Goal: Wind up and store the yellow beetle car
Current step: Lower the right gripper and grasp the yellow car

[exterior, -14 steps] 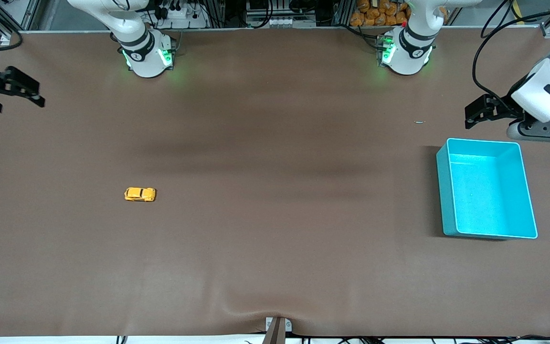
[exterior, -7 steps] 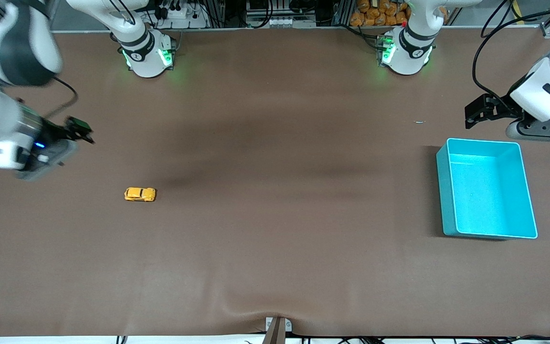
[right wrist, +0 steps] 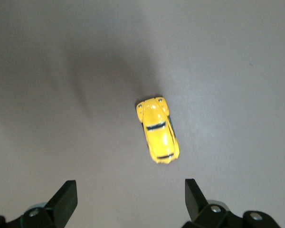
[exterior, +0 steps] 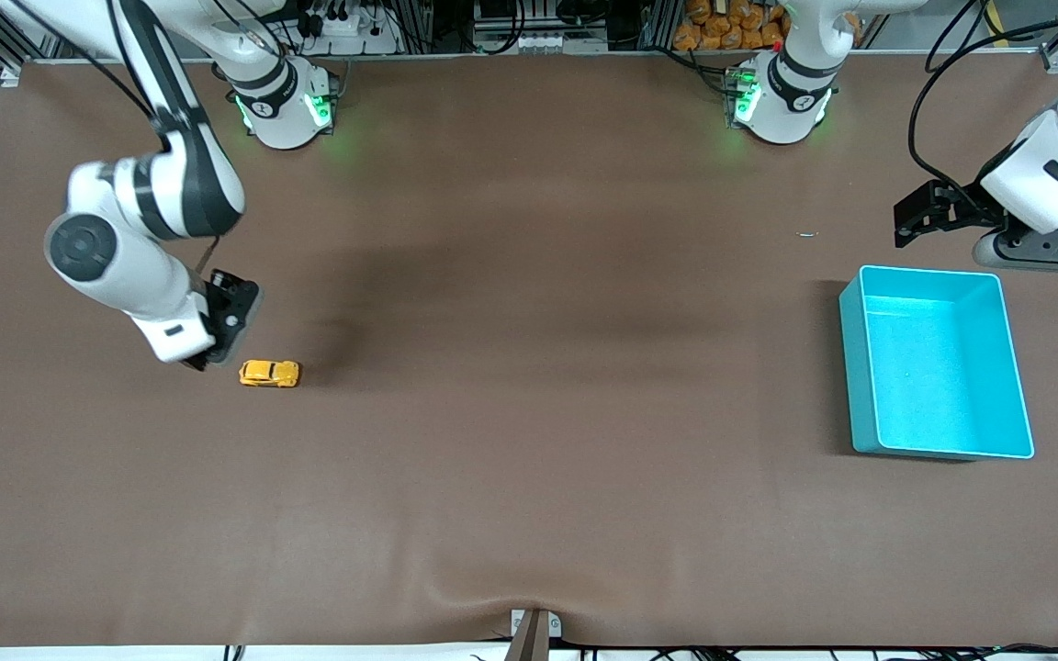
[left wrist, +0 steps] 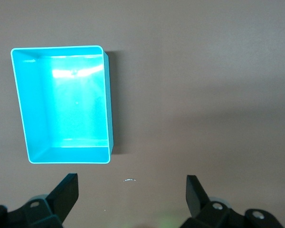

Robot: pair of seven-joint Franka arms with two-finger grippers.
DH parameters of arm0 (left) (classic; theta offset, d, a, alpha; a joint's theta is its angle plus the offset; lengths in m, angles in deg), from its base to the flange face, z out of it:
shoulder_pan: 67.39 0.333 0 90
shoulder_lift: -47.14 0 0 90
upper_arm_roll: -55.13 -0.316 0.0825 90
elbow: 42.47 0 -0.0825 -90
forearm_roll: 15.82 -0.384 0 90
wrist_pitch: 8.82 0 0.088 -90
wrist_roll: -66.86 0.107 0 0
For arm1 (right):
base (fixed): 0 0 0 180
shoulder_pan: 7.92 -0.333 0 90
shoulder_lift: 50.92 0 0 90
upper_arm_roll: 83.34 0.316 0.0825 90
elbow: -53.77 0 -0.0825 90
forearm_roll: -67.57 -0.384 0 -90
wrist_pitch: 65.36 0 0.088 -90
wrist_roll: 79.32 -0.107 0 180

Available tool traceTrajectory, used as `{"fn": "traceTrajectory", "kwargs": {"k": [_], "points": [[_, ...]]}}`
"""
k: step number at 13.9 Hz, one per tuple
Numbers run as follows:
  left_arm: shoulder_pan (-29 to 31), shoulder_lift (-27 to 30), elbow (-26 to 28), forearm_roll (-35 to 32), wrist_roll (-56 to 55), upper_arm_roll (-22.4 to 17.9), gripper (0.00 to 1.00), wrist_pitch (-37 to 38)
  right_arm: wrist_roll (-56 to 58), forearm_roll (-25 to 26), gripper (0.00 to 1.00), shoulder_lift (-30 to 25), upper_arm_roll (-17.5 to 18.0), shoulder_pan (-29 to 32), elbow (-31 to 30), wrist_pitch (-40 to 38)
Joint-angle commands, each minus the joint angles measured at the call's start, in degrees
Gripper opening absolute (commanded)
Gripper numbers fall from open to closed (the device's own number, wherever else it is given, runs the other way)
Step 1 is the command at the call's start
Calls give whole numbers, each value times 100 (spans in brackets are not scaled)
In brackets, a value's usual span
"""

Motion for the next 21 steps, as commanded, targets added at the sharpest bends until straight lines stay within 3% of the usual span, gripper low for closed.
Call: {"fn": "traceTrajectory", "kwargs": {"k": [1,10,14,21], "points": [[-15,-48,-101,-84,65,11,100,-12,655,114,100,404,7,18,3,496],[-6,-110,-101,-101,65,2,100,-3,1140,114,92,1099,-2,53,3,1675],[-15,-136,-101,-119,65,2,100,-3,1184,131,79,1117,-2,71,-32,1685],[-15,-145,-101,-128,56,2,100,-3,1219,140,70,1170,-11,97,-208,2018]]}}
